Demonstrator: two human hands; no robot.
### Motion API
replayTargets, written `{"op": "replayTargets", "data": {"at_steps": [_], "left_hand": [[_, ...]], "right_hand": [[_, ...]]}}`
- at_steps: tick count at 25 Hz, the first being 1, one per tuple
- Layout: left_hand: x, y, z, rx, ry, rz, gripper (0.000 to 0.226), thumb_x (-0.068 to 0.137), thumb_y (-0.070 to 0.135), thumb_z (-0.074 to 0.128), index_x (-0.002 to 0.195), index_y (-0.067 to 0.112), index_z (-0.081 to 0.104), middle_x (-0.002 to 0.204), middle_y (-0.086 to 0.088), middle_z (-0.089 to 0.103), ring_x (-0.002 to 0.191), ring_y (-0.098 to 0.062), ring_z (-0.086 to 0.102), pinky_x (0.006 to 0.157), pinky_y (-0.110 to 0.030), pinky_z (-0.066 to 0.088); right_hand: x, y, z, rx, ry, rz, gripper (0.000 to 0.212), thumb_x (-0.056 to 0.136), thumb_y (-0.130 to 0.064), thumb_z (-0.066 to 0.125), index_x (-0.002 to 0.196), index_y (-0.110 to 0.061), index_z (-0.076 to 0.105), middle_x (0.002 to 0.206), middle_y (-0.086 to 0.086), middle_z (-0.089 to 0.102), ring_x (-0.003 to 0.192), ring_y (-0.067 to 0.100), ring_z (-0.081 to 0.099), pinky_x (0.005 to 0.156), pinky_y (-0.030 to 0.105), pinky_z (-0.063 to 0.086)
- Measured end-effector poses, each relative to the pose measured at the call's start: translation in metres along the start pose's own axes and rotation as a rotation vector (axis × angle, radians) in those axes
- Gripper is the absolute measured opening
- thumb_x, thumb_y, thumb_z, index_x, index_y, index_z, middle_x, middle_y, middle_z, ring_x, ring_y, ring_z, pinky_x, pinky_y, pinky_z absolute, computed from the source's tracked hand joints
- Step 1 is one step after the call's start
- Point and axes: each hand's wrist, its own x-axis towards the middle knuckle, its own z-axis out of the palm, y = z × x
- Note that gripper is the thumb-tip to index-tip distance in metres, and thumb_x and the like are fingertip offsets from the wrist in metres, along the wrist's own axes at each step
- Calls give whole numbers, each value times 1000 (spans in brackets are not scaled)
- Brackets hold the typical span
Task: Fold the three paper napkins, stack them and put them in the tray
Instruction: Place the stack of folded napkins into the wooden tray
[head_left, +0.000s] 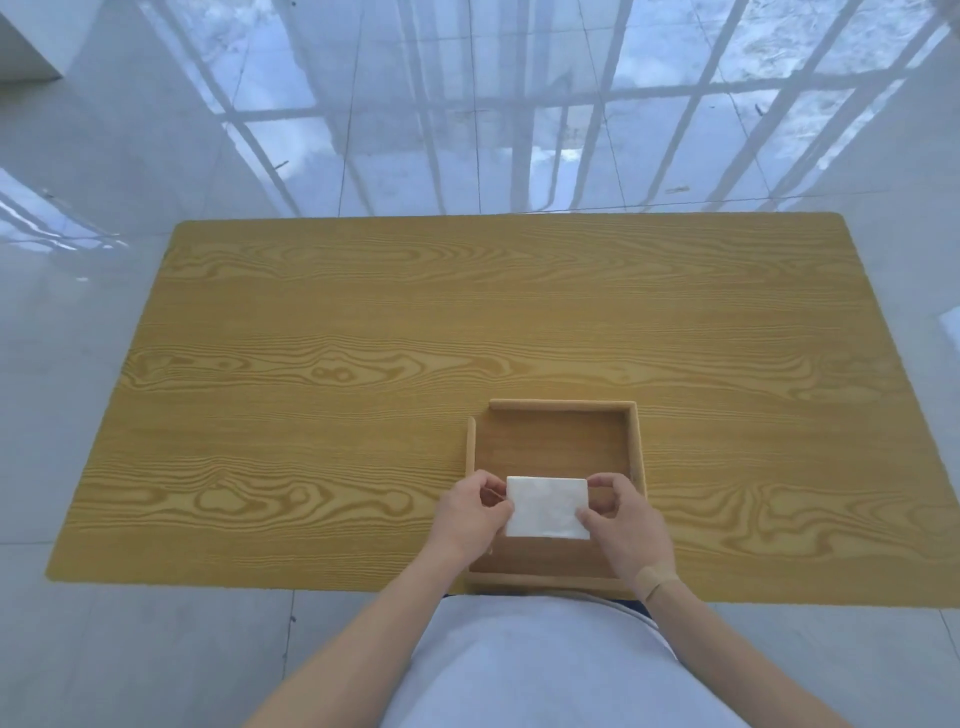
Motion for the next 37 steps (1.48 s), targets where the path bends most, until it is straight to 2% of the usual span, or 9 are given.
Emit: {"op": "replayTargets", "data": {"at_steps": [10, 15, 21, 23, 25, 27, 30, 33, 37], "left_hand": [[6, 5, 17, 113, 95, -70, 10, 87, 18, 65, 94, 23, 61, 76, 1, 69, 42, -1, 56, 43, -25, 49], [8, 6, 18, 244, 110, -26, 12, 89, 24, 64, 99, 26, 59, 82, 7, 67, 68, -13, 68, 63, -36, 59], [8, 9, 14, 432, 150, 95, 15, 89, 29, 65, 99, 27, 55, 86, 11, 64, 79, -11, 64, 67, -35, 57], [7, 8, 5, 633, 193, 304, 27, 86, 37, 68, 108, 26, 57, 100, 9, 61, 97, -14, 58, 78, -32, 52], [8, 4, -3, 855, 155, 494, 53, 78, 49, 71, 123, 25, 56, 121, 4, 54, 121, -21, 45, 101, -35, 40], [11, 3, -8, 1036, 57, 500, 78, 73, 61, 68, 138, 27, 43, 141, 0, 36, 139, -29, 23, 118, -47, 17], [18, 2, -5, 1186, -10, 404, 94, 72, 69, 64, 147, 29, 25, 153, -3, 13, 146, -34, 0, 118, -58, -5], [20, 2, -1, 1214, -10, 357, 94, 71, 69, 65, 146, 29, 26, 155, -4, 10, 146, -35, -4, 117, -59, -8], [18, 0, 5, 1235, 25, 346, 87, 72, 65, 67, 142, 28, 31, 155, -6, 12, 145, -38, -6, 117, -59, -8]], "right_hand": [[18, 0, 1, -176, -76, -48, 37, 89, -30, 62, 124, -37, 52, 81, -19, 60, 75, 10, 61, 61, 30, 46], [22, 0, -1, -195, -71, -68, 37, 90, -28, 62, 125, -34, 52, 79, -20, 57, 78, 13, 60, 66, 32, 48], [21, 1, -3, -240, 13, -137, 40, 90, -36, 64, 128, -30, 52, 92, -14, 64, 81, 11, 61, 67, 31, 45], [20, 5, -10, -406, 86, -307, 49, 84, -42, 70, 129, -31, 53, 112, -12, 63, 99, 16, 62, 71, 31, 47], [21, 12, -15, -613, 108, -514, 68, 71, -49, 80, 131, -29, 56, 130, -6, 57, 126, 25, 52, 92, 40, 49], [24, 16, -17, -795, 59, -561, 87, 62, -58, 82, 138, -31, 51, 150, 2, 44, 146, 36, 27, 117, 57, 24], [35, 21, -12, -899, -22, -480, 94, 65, -66, 75, 146, -38, 34, 165, 3, 14, 151, 37, -10, 117, 62, -12], [40, 24, -6, -946, -57, -440, 93, 69, -67, 71, 147, -40, 29, 166, 3, 6, 149, 37, -20, 117, 63, -14], [42, 24, -3, -960, -32, -437, 88, 70, -64, 72, 145, -40, 33, 165, 4, 10, 149, 38, -14, 117, 65, -8]]}}
